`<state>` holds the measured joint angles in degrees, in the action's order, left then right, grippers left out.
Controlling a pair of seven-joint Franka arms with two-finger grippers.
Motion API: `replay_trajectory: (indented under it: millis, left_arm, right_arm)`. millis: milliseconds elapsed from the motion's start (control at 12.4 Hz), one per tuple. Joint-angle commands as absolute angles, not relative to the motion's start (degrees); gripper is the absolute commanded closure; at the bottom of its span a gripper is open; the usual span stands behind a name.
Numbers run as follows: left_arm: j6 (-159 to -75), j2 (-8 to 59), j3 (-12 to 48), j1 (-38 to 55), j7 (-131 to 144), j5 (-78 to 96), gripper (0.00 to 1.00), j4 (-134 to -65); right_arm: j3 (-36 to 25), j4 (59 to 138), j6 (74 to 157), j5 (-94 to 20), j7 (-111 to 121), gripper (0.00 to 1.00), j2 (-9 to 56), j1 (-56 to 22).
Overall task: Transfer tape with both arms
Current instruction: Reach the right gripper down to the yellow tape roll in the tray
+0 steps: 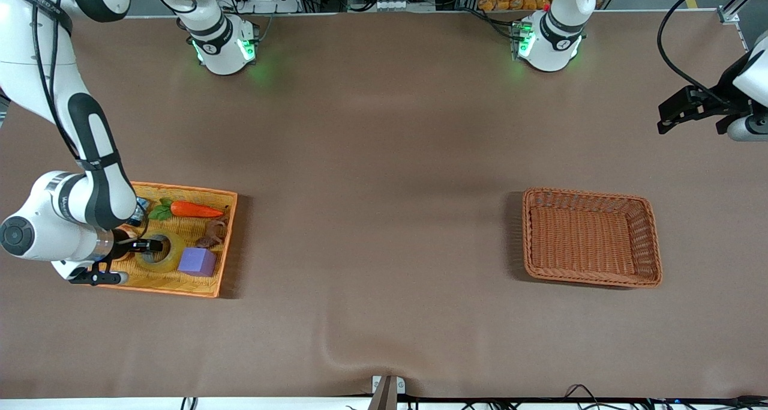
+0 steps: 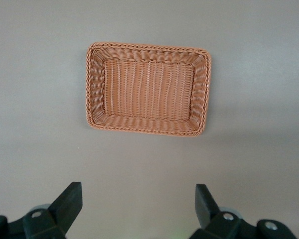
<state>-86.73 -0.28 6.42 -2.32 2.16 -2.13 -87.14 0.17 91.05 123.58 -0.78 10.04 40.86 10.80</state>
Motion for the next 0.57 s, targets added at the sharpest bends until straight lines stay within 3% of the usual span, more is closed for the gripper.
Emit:
replay_trajectory:
  millis: [0, 323, 484]
  left_arm:
    - [-86.8, -0.3, 6.7, -2.4, 2.0, -2.8, 0.0, -86.6]
    - [-86.9, -0.4, 6.6, -2.5, 2.0, -1.8, 0.0, -86.6]
    - [-86.9, -0.4, 6.7, -2.7, 1.8, -1.8, 0.0, -86.6]
  right_arm:
    - [1.0, 90.8, 123.8, -0.4, 10.9, 1.0, 41.0, 11.7]
    - [1.1, 90.9, 122.9, -0.4, 16.7, 1.0, 40.1, 12.9]
    - [1.1, 90.6, 118.7, -0.4, 19.0, 1.0, 36.8, 13.3]
